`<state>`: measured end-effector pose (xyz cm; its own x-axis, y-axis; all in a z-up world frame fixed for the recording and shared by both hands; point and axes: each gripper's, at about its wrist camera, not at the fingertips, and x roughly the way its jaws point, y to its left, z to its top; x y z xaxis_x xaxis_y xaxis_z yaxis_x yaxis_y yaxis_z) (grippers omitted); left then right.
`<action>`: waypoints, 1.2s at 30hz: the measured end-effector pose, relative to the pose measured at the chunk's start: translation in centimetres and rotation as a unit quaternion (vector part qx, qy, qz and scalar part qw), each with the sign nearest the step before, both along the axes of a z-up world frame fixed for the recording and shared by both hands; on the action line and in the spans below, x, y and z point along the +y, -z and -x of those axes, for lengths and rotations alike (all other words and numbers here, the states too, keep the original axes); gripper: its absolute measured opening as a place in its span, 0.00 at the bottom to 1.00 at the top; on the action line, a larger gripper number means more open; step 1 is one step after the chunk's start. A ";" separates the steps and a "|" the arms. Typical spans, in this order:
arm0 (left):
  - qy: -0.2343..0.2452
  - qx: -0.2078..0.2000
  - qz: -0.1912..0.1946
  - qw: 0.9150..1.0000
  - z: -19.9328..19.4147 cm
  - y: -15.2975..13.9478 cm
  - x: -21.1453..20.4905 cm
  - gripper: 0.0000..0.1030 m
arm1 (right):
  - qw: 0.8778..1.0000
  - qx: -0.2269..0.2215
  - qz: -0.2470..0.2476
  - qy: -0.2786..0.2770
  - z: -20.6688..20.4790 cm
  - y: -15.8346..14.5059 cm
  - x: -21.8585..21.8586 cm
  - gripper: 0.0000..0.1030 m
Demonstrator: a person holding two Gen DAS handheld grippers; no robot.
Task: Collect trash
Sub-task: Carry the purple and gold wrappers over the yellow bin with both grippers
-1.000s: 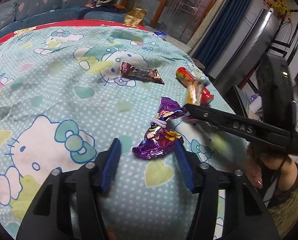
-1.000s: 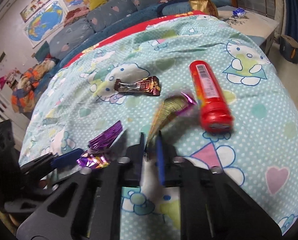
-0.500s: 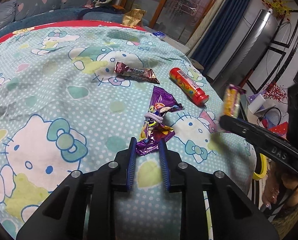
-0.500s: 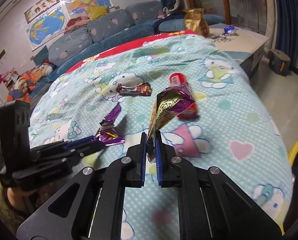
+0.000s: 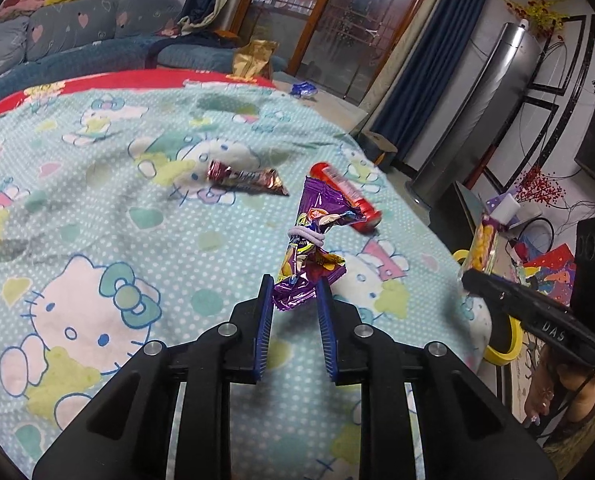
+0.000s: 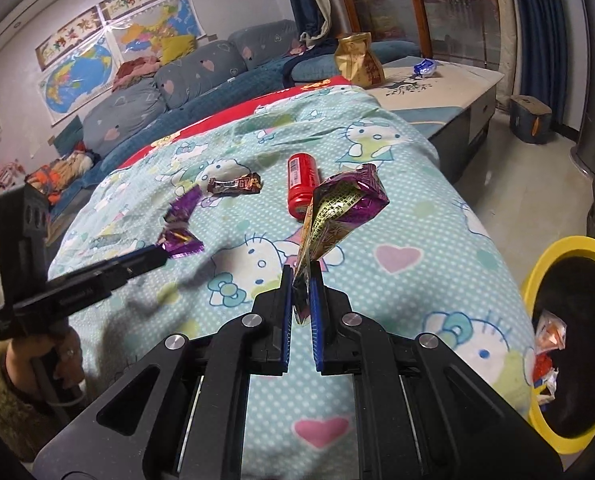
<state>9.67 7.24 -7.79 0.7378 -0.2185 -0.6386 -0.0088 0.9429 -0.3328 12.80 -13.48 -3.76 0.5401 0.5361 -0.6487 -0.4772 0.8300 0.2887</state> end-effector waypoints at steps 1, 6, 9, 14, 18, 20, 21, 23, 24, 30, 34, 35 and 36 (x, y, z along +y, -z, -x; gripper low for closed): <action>0.001 -0.002 -0.001 1.000 0.1 -0.2 -0.1 0.20 | 1.000 -0.001 -0.001 0.002 0.1 0.0 -0.3 0.05; 0.006 -0.013 -0.005 1.000 0.4 -1.2 -1.1 0.20 | 1.000 -0.005 -0.006 0.008 0.7 -0.4 -1.5 0.05; 0.010 -0.020 -0.006 1.000 0.6 -1.9 -1.7 0.20 | 1.000 -0.007 -0.009 0.013 1.0 -0.5 -2.2 0.05; 0.022 -0.029 -0.009 0.999 0.7 -3.0 -2.8 0.20 | 1.000 -0.012 -0.013 0.021 1.4 -0.9 -3.4 0.05; 0.030 -0.035 -0.010 0.999 0.7 -3.6 -3.7 0.20 | 0.999 -0.017 -0.014 0.031 1.4 -1.1 -4.7 0.05; 0.035 -0.037 -0.011 0.999 0.6 -3.8 -4.3 0.20 | 0.999 -0.019 -0.014 0.037 1.4 -1.3 -5.3 0.05; 0.039 -0.038 -0.013 0.998 0.5 -3.9 -4.7 0.20 | 0.999 -0.020 -0.014 0.040 1.4 -1.4 -5.7 0.05; 0.046 -0.040 -0.014 0.998 0.4 -4.1 -5.4 0.20 | 0.998 -0.022 -0.015 0.049 1.4 -1.5 -6.5 0.05; 0.049 -0.040 -0.015 0.998 0.3 -4.2 -5.6 0.20 | 0.998 -0.022 -0.015 0.053 1.4 -1.5 -6.8 0.05; 0.079 -0.045 -0.019 0.996 -0.5 -4.5 -8.2 0.20 | 0.996 -0.025 -0.015 0.082 1.2 -1.6 -9.3 0.05; 0.101 -0.048 -0.021 0.994 -1.2 -4.7 -10.3 0.20 | 0.994 -0.027 -0.012 0.102 0.9 -1.6 -11.1 0.05; 0.108 -0.048 -0.023 0.993 -1.4 -4.7 -10.9 0.20 | 0.994 -0.028 -0.010 0.107 0.9 -1.6 -11.5 0.05; 0.115 -0.049 -0.025 0.992 -1.6 -4.7 -11.6 0.20 | 0.993 -0.029 -0.009 0.113 0.8 -1.6 -12.1 0.05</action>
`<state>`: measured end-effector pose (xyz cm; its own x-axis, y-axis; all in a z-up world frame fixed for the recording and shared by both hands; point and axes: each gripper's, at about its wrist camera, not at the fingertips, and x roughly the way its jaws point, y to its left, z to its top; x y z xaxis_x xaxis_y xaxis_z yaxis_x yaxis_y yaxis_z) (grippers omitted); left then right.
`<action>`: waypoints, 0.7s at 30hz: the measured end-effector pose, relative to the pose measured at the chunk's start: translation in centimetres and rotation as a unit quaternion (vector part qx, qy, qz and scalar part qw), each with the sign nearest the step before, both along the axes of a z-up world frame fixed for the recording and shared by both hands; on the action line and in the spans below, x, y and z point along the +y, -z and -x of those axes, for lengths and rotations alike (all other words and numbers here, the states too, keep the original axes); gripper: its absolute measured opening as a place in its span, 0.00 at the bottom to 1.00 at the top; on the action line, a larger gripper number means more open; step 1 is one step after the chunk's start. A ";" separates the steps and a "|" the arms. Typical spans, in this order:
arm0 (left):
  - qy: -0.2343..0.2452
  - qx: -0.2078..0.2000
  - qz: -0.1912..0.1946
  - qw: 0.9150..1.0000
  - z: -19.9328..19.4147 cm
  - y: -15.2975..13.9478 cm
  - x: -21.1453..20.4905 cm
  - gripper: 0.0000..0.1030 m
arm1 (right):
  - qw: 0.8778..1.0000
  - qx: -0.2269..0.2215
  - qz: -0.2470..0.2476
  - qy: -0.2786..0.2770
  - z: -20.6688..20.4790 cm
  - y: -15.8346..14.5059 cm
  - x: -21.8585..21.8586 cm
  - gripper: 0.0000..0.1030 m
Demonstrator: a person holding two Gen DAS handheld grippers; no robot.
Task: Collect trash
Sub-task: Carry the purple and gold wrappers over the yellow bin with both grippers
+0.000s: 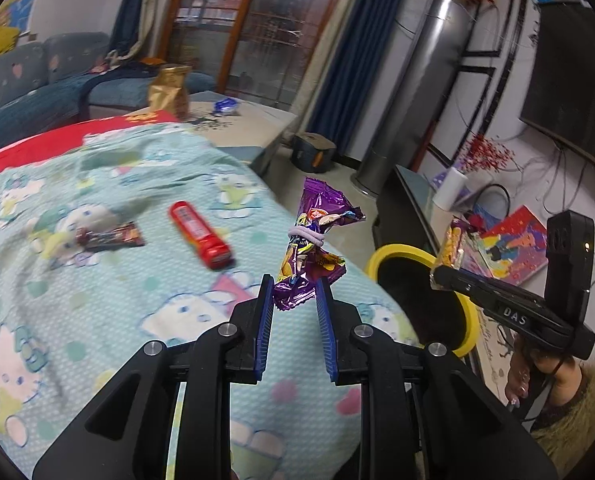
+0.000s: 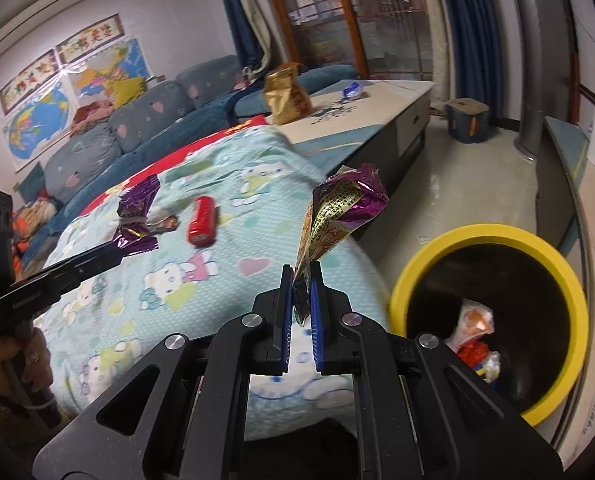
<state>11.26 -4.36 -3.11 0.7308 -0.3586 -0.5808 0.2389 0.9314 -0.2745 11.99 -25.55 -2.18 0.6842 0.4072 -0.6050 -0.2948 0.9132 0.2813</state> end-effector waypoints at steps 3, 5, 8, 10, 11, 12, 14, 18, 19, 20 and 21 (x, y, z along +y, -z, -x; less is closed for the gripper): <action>0.021 -0.002 -0.006 1.000 -0.5 0.0 -2.0 0.20 | 1.000 0.001 0.001 0.017 -0.1 0.2 -1.4 0.05; 0.035 -0.002 -0.009 0.999 -0.9 0.0 -3.4 0.20 | 0.999 0.003 0.005 0.032 -0.2 0.3 -2.5 0.05; 0.051 0.000 -0.012 0.999 -1.4 0.2 -5.2 0.20 | 0.999 0.005 0.002 0.051 -0.4 0.4 -4.3 0.05; 0.063 0.001 -0.015 0.998 -1.6 0.3 -6.3 0.20 | 0.998 0.006 0.000 0.065 -0.5 0.4 -5.5 0.05; 0.069 0.001 -0.018 0.997 -1.8 0.3 -7.0 0.20 | 0.997 0.007 -0.001 0.071 -0.6 0.6 -6.0 0.05; 0.076 0.002 -0.020 0.997 -2.0 0.4 -7.6 0.20 | 0.997 0.009 -0.002 0.079 -0.7 0.7 -6.7 0.05; 0.087 0.003 -0.024 0.996 -2.3 0.6 -8.7 0.20 | 0.996 0.011 -0.003 0.091 -1.0 0.9 -7.7 0.05; 0.106 0.006 -0.029 0.994 -2.7 1.1 -10.6 0.20 | 0.994 0.020 -0.006 0.111 -1.2 1.3 -9.4 0.05; 0.110 0.008 -0.029 0.993 -2.8 1.3 -11.0 0.20 | 0.993 0.023 -0.008 0.117 -1.2 1.5 -9.9 0.05; 0.117 0.011 -0.029 0.993 -3.0 1.5 -11.6 0.20 | 0.992 0.025 -0.008 0.122 -1.3 1.6 -10.4 0.05; 0.121 0.013 -0.030 0.992 -3.1 1.7 -11.9 0.20 | 0.991 0.027 -0.009 0.128 -1.3 1.8 -10.8 0.05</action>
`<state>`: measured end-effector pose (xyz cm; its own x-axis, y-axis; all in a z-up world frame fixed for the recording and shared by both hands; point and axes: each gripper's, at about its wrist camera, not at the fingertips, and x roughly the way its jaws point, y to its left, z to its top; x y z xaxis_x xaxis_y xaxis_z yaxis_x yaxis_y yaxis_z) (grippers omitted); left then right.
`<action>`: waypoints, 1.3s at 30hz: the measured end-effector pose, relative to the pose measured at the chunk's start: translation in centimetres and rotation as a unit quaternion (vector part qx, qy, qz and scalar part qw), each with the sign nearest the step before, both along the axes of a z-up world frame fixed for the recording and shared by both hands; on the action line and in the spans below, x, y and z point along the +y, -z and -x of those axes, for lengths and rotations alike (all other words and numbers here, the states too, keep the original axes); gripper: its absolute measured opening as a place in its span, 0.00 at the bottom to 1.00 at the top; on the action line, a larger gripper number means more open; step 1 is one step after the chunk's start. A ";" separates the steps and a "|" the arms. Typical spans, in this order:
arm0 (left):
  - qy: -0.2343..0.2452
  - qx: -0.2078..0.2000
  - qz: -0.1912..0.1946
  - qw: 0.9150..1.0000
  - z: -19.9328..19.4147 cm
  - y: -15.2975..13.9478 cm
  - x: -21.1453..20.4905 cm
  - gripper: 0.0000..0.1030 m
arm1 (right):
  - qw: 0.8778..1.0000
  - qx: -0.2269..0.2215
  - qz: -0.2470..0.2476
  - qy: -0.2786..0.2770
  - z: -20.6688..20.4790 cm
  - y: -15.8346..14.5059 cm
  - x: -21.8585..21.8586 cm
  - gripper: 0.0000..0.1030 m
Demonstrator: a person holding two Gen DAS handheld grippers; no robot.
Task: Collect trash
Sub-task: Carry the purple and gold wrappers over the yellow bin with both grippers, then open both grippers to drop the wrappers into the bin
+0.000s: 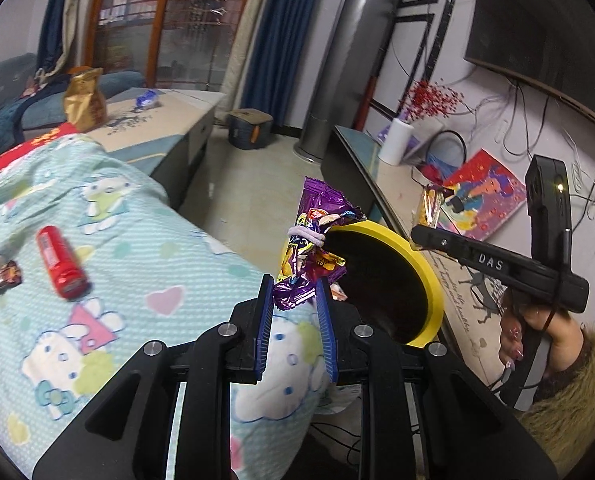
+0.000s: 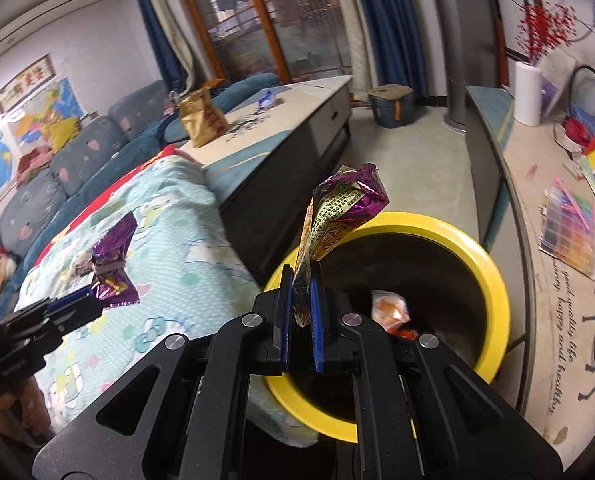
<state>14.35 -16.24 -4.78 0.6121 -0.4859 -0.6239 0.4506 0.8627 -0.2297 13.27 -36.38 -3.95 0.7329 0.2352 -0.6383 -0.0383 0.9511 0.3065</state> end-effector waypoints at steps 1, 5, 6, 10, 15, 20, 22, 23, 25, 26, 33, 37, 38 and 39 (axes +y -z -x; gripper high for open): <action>0.003 0.001 -0.001 1.000 -0.1 0.2 -0.3 0.20 | 1.000 0.002 0.000 0.003 0.0 0.1 -0.3 0.05; 0.022 0.010 -0.004 1.000 -0.5 0.9 -2.1 0.20 | 1.000 0.012 -0.002 0.018 -0.2 0.6 -1.8 0.05; 0.026 0.012 -0.003 1.000 -0.6 1.1 -2.5 0.20 | 1.000 0.016 -0.002 0.021 -0.2 0.8 -2.2 0.05; 0.041 0.015 -0.006 0.999 -0.9 1.5 -4.0 0.20 | 0.999 0.028 -0.002 0.030 -0.2 1.5 -3.2 0.05; 0.061 0.024 -0.014 0.998 -1.4 2.4 -6.0 0.20 | 0.998 0.044 -0.004 0.036 -0.2 2.4 -4.3 0.05; 0.074 0.033 -0.023 0.996 -1.8 3.4 -7.3 0.20 | 0.997 0.063 -0.003 0.037 -0.3 3.1 -5.1 0.05; 0.079 0.036 -0.027 0.996 -2.0 3.8 -7.8 0.20 | 0.997 0.071 -0.004 0.039 -0.4 3.5 -5.3 0.05; 0.081 0.038 -0.029 0.996 -2.1 3.9 -8.0 0.20 | 0.997 0.073 -0.004 0.039 -0.4 3.6 -5.4 0.05; 0.085 0.039 -0.032 0.995 -2.2 4.1 -8.5 0.20 | 0.996 0.077 -0.005 0.039 -0.4 3.8 -5.6 0.06; 0.089 0.041 -0.034 0.995 -2.3 4.3 -8.9 0.21 | 0.996 0.079 -0.007 0.039 -0.4 3.8 -5.7 0.07; 0.091 0.039 -0.043 0.994 -3.0 4.9 -10.3 0.63 | 0.995 0.083 -0.012 0.058 -0.2 4.0 -6.4 0.33; 0.070 0.017 -0.038 0.997 -2.6 3.9 -9.2 0.86 | 0.995 0.072 -0.012 0.065 0.1 3.6 -6.3 0.42; 0.062 0.011 -0.035 0.997 -2.4 3.6 -8.7 0.88 | 0.995 0.069 -0.012 0.065 0.1 3.5 -6.3 0.43; 0.053 0.006 -0.034 0.998 -2.3 3.3 -8.2 0.90 | 0.996 0.063 -0.013 0.063 0.1 3.3 -5.9 0.45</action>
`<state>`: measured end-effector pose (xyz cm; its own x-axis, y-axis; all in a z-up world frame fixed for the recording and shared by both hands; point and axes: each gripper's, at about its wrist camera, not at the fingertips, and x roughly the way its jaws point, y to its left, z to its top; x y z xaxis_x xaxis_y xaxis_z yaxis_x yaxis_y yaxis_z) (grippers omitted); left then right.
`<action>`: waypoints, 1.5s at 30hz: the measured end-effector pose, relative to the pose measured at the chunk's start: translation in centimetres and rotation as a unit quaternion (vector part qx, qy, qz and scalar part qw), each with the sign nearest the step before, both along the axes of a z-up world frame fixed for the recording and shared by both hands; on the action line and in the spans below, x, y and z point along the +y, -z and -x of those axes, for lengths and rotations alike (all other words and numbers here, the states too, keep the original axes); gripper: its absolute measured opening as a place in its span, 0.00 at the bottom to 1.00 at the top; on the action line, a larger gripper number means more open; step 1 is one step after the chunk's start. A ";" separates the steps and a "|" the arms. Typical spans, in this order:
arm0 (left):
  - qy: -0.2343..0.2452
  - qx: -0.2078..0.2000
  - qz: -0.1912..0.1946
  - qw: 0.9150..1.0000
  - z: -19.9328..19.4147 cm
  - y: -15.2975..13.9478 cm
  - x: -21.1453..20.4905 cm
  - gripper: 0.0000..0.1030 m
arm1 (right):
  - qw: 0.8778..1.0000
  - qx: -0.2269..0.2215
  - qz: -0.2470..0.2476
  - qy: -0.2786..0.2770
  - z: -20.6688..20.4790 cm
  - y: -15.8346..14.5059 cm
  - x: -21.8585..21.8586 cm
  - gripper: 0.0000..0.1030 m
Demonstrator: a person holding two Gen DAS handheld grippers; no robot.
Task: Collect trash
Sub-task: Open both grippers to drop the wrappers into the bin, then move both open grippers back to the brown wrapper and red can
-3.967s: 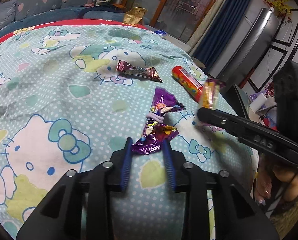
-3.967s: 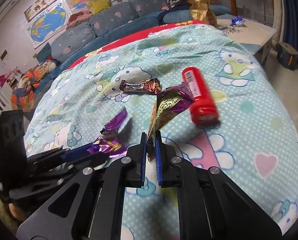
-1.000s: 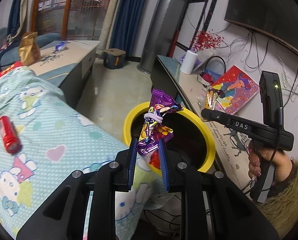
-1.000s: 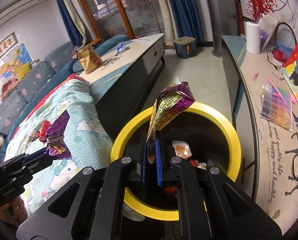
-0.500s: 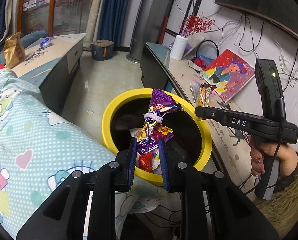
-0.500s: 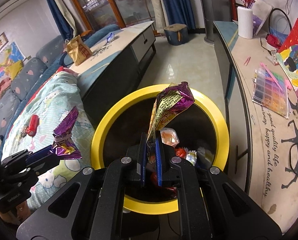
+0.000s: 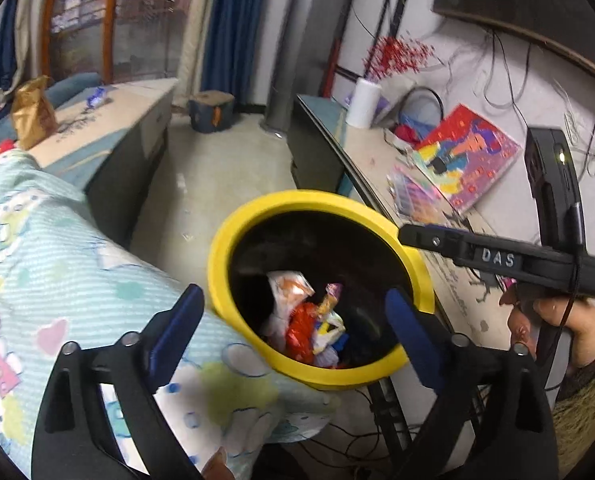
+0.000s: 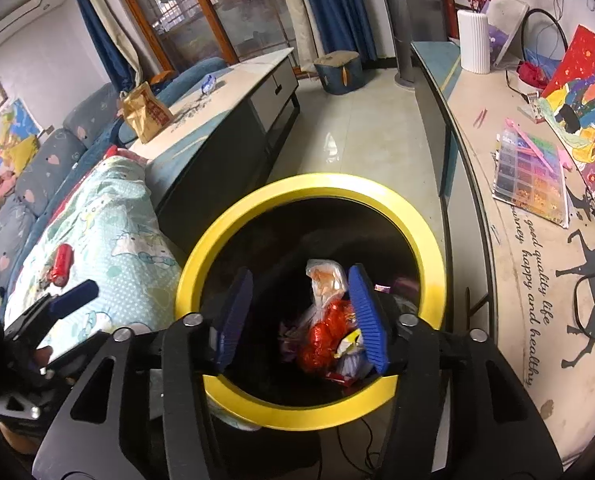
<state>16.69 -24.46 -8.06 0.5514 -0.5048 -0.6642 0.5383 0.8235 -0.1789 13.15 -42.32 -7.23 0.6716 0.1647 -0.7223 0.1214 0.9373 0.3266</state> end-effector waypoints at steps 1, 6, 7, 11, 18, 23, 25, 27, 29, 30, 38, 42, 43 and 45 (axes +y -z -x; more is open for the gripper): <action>-0.010 -0.006 0.001 1.000 0.1 -0.3 0.6 0.90 | 1.000 -0.004 0.000 -0.002 0.0 -0.2 0.2 0.47; -0.061 -0.028 0.006 0.998 0.4 -1.6 4.3 0.92 | 0.999 -0.034 0.004 -0.032 0.0 -1.6 2.9 0.50; -0.068 -0.030 0.008 0.997 0.3 -1.8 4.9 0.92 | 0.998 -0.041 0.004 -0.040 0.0 -1.9 3.6 0.51; -0.113 -0.039 0.013 0.993 0.2 -2.7 8.6 0.92 | 0.996 -0.055 0.002 -0.067 0.1 -2.6 6.2 0.51; -0.168 -0.057 0.015 0.984 0.4 -3.9 14.0 0.92 | 0.991 -0.074 -0.004 -0.115 0.2 -3.4 11.1 0.57; -0.207 -0.059 0.019 0.976 0.6 -4.2 17.7 0.92 | 0.985 -0.081 -0.007 -0.150 0.3 -3.8 14.8 0.62; -0.221 -0.059 0.019 0.973 0.6 -4.2 19.0 0.92 | 0.983 -0.082 -0.008 -0.166 0.4 -3.8 16.4 0.62; -0.240 -0.057 0.018 0.969 0.6 -4.1 20.6 0.92 | 0.980 -0.082 -0.007 -0.181 0.4 -3.8 18.1 0.63; -0.258 -0.055 0.017 0.964 0.6 -3.9 21.9 0.92 | 0.977 -0.082 -0.003 -0.197 0.3 -3.8 19.6 0.65; -0.270 -0.054 0.016 0.961 0.6 -3.7 22.8 0.92 | 0.975 -0.083 -0.001 -0.206 0.2 -3.9 20.4 0.66; -0.330 -0.043 0.006 0.943 -0.1 -2.6 29.0 0.92 | 0.962 -0.084 0.021 -0.258 -1.6 -3.9 26.0 0.67; -0.351 -0.033 0.005 0.936 -0.9 -1.8 31.2 0.92 | 0.959 -0.073 0.032 -0.273 -2.7 -3.2 28.3 0.67; -0.354 -0.030 0.005 0.935 -1.1 -1.6 31.7 0.91 | 0.959 -0.068 0.036 -0.274 -3.1 -2.8 28.8 0.67; -0.361 -0.022 0.010 0.932 -1.6 -1.2 32.8 0.91 | 0.959 -0.058 0.042 -0.273 -4.0 -2.4 29.7 0.67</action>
